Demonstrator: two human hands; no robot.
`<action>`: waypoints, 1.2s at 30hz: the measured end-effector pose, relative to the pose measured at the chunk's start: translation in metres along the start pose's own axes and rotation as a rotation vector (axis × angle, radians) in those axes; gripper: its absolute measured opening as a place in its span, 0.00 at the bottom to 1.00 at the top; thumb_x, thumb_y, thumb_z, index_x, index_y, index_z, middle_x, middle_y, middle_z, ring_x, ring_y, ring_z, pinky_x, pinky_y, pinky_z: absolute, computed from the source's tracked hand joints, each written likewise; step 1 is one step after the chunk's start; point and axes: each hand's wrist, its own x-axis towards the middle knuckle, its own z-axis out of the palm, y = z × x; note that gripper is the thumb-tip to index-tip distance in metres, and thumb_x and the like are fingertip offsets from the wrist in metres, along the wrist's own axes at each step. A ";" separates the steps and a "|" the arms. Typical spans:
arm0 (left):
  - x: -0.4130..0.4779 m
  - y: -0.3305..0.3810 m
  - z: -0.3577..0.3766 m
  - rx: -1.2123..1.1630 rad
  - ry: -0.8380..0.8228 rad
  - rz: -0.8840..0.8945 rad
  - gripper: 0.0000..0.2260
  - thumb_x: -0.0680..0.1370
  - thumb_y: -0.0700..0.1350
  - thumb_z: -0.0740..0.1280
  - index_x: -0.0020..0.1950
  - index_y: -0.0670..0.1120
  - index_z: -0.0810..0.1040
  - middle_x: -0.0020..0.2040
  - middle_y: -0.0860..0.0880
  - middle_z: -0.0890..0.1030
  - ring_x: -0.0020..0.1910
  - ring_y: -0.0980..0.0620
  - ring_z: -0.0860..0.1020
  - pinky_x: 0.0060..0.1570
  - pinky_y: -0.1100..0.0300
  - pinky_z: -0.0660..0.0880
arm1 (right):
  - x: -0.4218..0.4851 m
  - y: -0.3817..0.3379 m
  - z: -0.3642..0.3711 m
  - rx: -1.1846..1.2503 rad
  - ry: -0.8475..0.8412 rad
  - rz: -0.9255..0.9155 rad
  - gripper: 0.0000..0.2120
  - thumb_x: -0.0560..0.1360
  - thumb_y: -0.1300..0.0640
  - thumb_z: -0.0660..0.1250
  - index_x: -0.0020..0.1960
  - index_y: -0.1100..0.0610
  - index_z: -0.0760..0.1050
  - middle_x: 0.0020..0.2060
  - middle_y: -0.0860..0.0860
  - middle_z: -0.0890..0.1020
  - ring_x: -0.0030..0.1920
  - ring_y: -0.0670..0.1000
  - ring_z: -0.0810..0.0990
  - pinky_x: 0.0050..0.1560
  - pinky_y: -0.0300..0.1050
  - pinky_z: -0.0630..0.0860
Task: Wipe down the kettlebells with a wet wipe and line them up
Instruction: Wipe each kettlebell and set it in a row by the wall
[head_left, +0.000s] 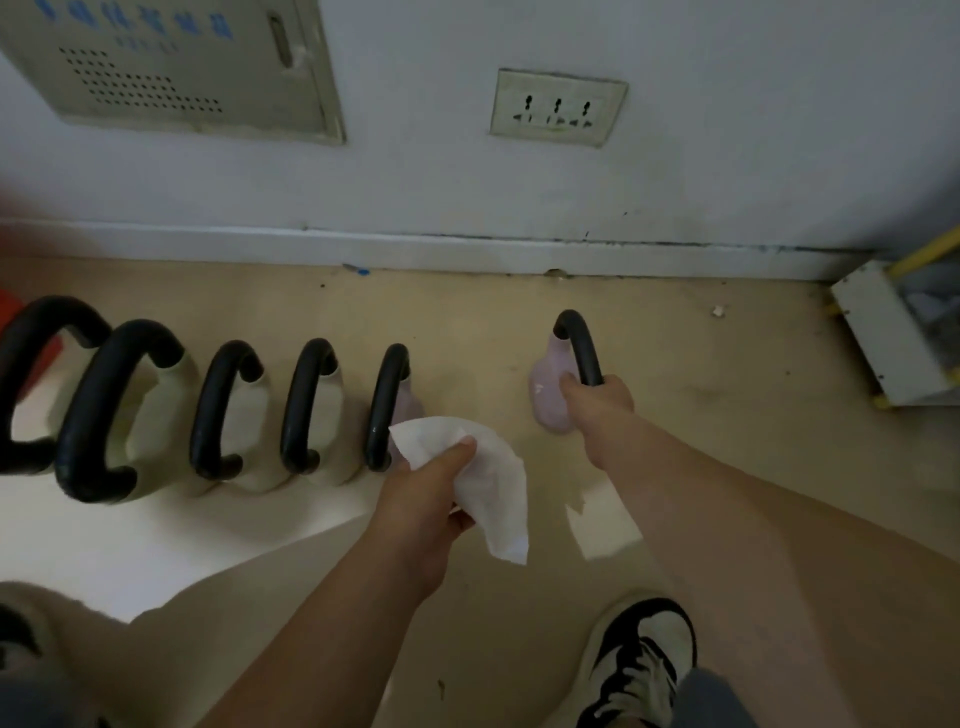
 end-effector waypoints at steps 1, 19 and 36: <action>0.002 0.000 -0.001 0.004 0.012 -0.008 0.22 0.78 0.47 0.72 0.71 0.48 0.74 0.63 0.45 0.82 0.60 0.43 0.82 0.54 0.43 0.82 | 0.003 0.001 -0.001 0.007 -0.002 0.001 0.22 0.80 0.48 0.69 0.67 0.62 0.73 0.50 0.56 0.76 0.48 0.58 0.75 0.51 0.51 0.74; -0.042 -0.016 -0.059 0.586 0.287 0.014 0.17 0.81 0.48 0.67 0.66 0.41 0.78 0.57 0.41 0.83 0.53 0.42 0.82 0.54 0.50 0.80 | -0.156 0.107 0.049 -0.193 -0.188 0.118 0.14 0.77 0.47 0.69 0.55 0.56 0.78 0.40 0.52 0.81 0.39 0.53 0.80 0.35 0.43 0.73; -0.091 -0.059 -0.042 0.797 0.050 0.146 0.23 0.84 0.60 0.51 0.68 0.51 0.76 0.61 0.53 0.80 0.63 0.51 0.77 0.66 0.54 0.71 | -0.163 0.082 0.031 -0.440 -0.536 -0.017 0.30 0.83 0.36 0.51 0.82 0.43 0.54 0.79 0.49 0.64 0.75 0.58 0.67 0.69 0.56 0.71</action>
